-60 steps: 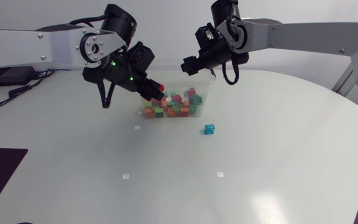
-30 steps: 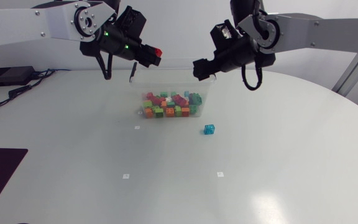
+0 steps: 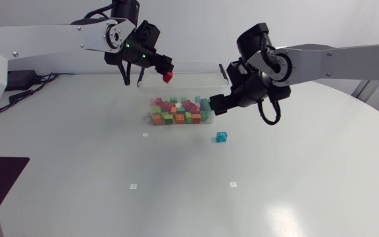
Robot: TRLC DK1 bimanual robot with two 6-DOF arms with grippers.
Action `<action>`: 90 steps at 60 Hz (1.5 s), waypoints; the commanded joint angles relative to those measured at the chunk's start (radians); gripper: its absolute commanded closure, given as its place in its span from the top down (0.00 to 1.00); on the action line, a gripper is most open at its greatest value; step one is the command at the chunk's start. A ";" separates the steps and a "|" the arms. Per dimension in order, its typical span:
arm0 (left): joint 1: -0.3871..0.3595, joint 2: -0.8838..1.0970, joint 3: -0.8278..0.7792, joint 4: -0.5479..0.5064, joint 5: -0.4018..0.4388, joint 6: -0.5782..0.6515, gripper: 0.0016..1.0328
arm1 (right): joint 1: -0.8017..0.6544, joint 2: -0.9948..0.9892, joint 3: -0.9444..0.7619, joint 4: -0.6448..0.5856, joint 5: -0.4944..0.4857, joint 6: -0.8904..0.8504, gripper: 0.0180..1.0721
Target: Place the duplo bricks in the container
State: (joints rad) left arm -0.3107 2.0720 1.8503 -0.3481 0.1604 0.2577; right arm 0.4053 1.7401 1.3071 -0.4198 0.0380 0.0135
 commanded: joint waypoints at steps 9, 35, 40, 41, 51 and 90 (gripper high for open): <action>0.025 -0.075 -0.062 0.009 0.014 -0.017 0.96 | 0.026 0.199 0.060 -0.085 0.054 0.109 0.90; 0.071 -0.486 -0.553 0.293 -0.036 0.008 0.96 | 0.015 0.403 0.235 -0.212 0.079 0.184 0.79; 0.073 -0.553 -0.639 0.339 -0.045 0.017 0.96 | 0.012 0.427 0.254 -0.220 0.082 0.187 0.73; 0.073 -0.561 -0.649 0.345 -0.047 0.018 0.96 | 0.012 0.430 0.256 -0.220 0.082 0.187 0.73; 0.073 -0.653 -0.760 0.388 -0.061 0.028 0.96 | 0.009 0.450 0.271 -0.228 0.088 0.195 0.60; 0.167 -0.958 -1.137 0.600 -0.130 0.058 0.96 | 0.012 0.274 0.198 -0.269 0.105 0.160 0.37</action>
State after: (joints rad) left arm -0.1661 1.1580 0.7650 0.2222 0.0391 0.2989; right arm 0.4171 2.0895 1.5227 -0.6758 0.1329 0.1799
